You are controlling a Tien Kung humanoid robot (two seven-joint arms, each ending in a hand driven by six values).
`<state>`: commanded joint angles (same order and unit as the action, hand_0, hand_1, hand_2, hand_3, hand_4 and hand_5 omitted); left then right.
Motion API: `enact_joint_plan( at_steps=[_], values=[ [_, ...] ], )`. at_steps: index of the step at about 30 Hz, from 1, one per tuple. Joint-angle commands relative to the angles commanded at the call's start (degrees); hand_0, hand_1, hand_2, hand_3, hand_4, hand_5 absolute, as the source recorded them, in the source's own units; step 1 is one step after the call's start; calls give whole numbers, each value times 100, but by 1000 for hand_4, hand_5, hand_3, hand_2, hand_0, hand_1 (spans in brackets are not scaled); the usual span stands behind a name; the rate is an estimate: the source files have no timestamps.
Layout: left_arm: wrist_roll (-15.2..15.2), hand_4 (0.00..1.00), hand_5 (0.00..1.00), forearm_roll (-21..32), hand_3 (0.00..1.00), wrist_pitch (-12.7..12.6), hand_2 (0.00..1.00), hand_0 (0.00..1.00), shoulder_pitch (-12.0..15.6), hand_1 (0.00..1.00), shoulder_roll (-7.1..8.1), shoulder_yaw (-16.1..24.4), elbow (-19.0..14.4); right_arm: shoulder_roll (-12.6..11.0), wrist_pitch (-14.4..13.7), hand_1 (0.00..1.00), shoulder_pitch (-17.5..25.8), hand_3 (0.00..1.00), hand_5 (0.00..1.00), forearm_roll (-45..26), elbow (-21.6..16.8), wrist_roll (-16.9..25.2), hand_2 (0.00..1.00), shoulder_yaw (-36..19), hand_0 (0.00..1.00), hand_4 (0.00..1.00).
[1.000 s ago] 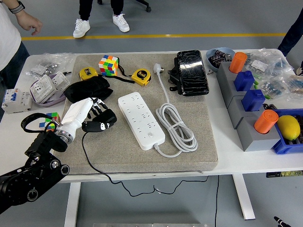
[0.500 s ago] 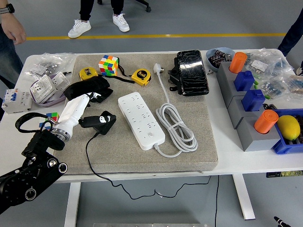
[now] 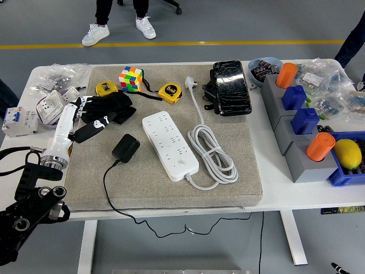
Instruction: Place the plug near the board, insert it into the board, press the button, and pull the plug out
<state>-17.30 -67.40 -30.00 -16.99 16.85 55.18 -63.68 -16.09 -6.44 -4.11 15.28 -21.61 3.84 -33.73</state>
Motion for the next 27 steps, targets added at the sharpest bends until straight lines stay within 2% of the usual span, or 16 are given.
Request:
enact_joint_plan(
  at_steps=[1, 2, 6, 7, 8, 11, 15, 27],
  values=[
    [-71, 983, 497, 164, 681, 43, 657, 582, 13, 686, 6, 67, -3, 6, 1, 639, -6, 538, 468, -25, 17, -2, 601, 24, 572, 926],
    [-92, 927, 455, 311, 638, 108, 646, 546, 24, 671, 14, 131, -12, 12, 1, 639, -12, 538, 468, -53, 35, -6, 603, 48, 572, 925],
    [-15, 927, 455, 885, 638, 345, 646, 546, 60, 671, 73, 286, -46, 22, -3, 639, -25, 538, 468, -99, 67, -20, 603, 108, 572, 925],
    [-10, 927, 455, 942, 638, 358, 646, 546, 70, 671, 81, 314, -51, 23, -3, 639, -26, 538, 468, -99, 70, -23, 603, 111, 572, 925],
    [-26, 874, 407, 975, 610, 372, 616, 518, 91, 651, 97, 365, -61, 24, -6, 639, -26, 538, 470, -90, 72, -25, 604, 103, 571, 925],
    [-79, 874, 407, 1069, 610, 382, 616, 518, 140, 651, 122, 474, -91, 31, -6, 639, -35, 538, 470, -86, 80, -37, 604, 103, 571, 925],
    [-184, 875, 412, 1460, 605, 420, 591, 496, 189, 635, 153, 531, -130, 35, 4, 641, -46, 537, 469, -88, 88, -69, 603, 138, 571, 924],
    [-205, 872, 411, 1483, 597, 431, 577, 486, 179, 610, 160, 749, -241, 42, 35, 642, -130, 538, 473, -138, 110, -134, 605, 251, 572, 923]
  ],
)
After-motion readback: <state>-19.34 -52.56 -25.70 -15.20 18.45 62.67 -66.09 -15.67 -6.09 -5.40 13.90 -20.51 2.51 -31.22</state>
